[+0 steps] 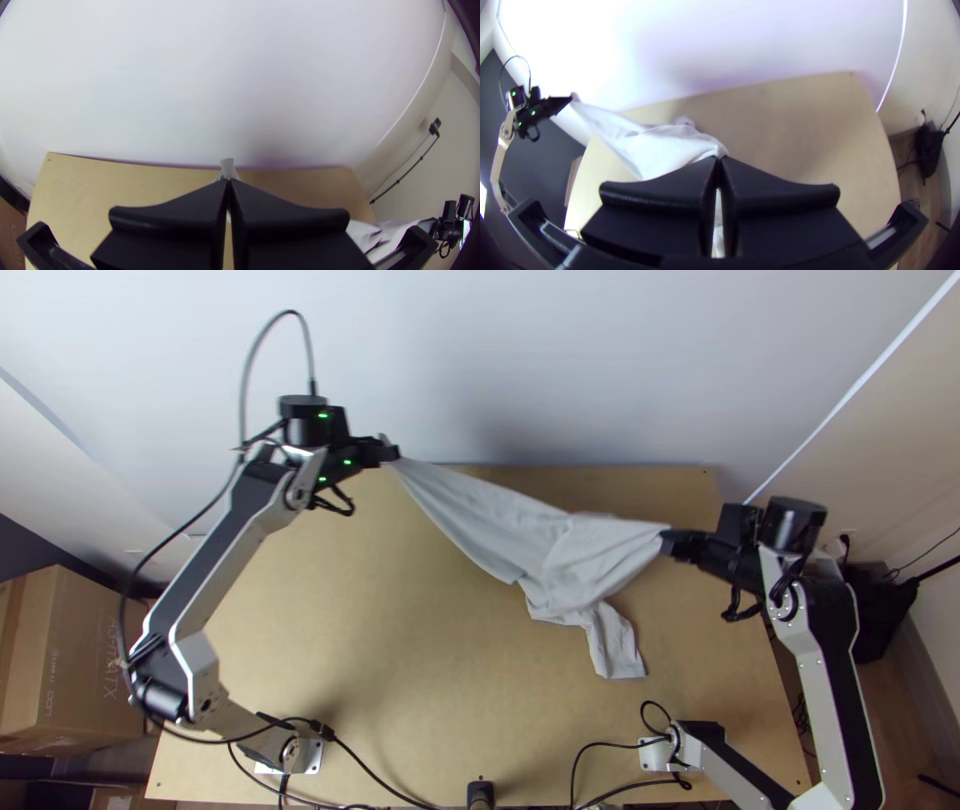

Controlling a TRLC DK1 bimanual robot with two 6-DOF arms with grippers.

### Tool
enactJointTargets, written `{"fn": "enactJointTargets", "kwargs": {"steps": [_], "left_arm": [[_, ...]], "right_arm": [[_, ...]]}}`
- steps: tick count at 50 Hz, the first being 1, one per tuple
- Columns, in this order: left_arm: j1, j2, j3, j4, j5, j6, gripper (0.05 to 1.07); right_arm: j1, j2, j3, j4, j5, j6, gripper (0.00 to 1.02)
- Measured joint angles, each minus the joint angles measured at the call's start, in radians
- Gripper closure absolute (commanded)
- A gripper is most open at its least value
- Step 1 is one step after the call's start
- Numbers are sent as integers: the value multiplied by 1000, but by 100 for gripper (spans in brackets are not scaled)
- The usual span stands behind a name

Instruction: Fold the t-shirt

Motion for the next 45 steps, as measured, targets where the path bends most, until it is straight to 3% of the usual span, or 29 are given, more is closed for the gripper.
{"fn": "enactJointTargets", "kwargs": {"steps": [17,23,31,45], "left_arm": [[180,-293,-45,-21,0,82,105],[190,-389,-45,-21,-61,133,105],[180,-499,-46,63,-180,218,105],[177,-668,-46,126,-217,296,105]], "right_arm": [[88,161,327,231,134,35,100],[126,201,441,274,162,35,100],[157,232,627,282,172,35,100],[168,140,752,277,171,35,100]]}}
